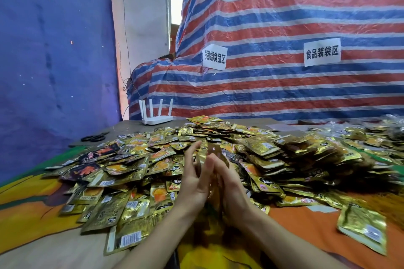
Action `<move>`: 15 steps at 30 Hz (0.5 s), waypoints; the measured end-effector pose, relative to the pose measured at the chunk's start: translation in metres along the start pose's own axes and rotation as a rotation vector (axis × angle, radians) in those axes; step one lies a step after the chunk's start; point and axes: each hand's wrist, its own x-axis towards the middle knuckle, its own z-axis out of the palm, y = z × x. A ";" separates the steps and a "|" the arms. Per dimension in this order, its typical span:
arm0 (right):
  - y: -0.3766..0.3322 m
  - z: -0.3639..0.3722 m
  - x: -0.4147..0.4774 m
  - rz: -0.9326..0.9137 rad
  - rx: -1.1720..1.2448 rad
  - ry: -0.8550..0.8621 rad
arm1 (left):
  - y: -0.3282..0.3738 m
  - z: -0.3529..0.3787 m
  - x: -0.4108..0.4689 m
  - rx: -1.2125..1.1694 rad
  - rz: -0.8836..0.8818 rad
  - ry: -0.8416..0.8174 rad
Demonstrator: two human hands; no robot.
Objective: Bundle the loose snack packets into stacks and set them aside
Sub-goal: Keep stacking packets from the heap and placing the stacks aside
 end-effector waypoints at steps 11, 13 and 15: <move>-0.014 -0.001 0.006 0.158 0.445 0.125 | -0.006 0.001 -0.005 -0.011 0.025 -0.167; -0.012 0.000 0.007 0.162 0.328 0.162 | -0.006 0.001 -0.006 -0.003 0.041 -0.158; -0.010 0.003 0.005 0.145 0.192 0.189 | -0.006 0.002 -0.006 0.006 0.041 -0.167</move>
